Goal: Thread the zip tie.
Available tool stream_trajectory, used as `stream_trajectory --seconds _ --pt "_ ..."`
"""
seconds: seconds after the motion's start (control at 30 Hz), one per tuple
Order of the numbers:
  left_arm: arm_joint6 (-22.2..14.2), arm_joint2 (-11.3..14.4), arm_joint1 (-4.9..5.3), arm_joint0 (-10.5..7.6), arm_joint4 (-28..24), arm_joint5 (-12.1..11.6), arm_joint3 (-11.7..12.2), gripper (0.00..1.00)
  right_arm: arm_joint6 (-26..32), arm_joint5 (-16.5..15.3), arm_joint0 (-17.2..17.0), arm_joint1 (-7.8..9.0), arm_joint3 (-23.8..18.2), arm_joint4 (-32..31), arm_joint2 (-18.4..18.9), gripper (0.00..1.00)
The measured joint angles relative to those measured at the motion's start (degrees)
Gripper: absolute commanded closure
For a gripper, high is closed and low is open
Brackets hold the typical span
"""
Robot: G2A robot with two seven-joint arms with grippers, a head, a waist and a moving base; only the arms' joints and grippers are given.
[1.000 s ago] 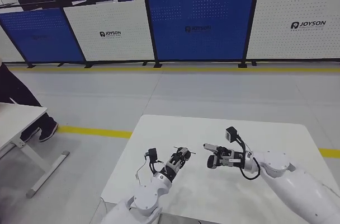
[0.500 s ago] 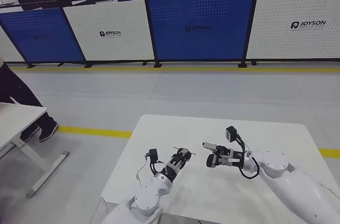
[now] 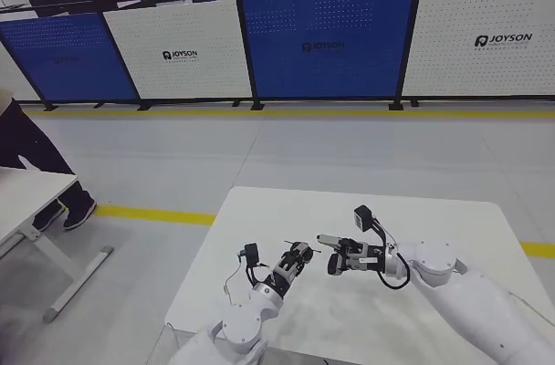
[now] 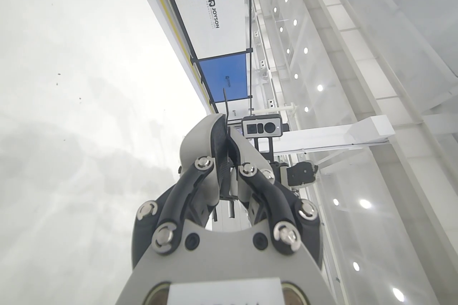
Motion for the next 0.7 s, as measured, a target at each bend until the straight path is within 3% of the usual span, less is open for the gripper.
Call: stream_trajectory --seconds 0.3,0.33,0.4,0.47,0.53,0.7 --pt "0.1 -0.5 -0.4 0.29 0.5 -0.8 0.1 1.0 -1.8 0.2 -2.7 0.35 -1.8 -1.8 3.3 0.0" --pt "0.1 -0.5 -0.45 0.31 0.5 -0.8 0.1 1.0 -1.9 0.3 -2.9 0.4 -2.0 -2.0 3.7 0.05" --pt "-0.1 -0.6 -0.55 0.32 0.5 -0.7 0.2 1.0 -2.0 0.5 -3.4 0.5 -2.3 -2.6 4.5 0.27" --pt "-0.4 -0.7 -0.66 0.33 0.2 -0.6 0.2 1.0 -1.8 0.7 -3.9 0.55 -2.7 -3.0 5.2 0.35" --pt "-0.6 -0.8 -0.76 0.29 -0.2 -0.5 0.3 1.0 -1.4 1.1 -4.2 0.54 -2.9 -3.2 5.7 0.51" --pt "-1.3 -1.1 -0.91 0.61 -0.3 -0.3 -0.1 1.0 -0.5 2.3 -4.5 0.12 -2.9 -3.8 6.5 0.52"
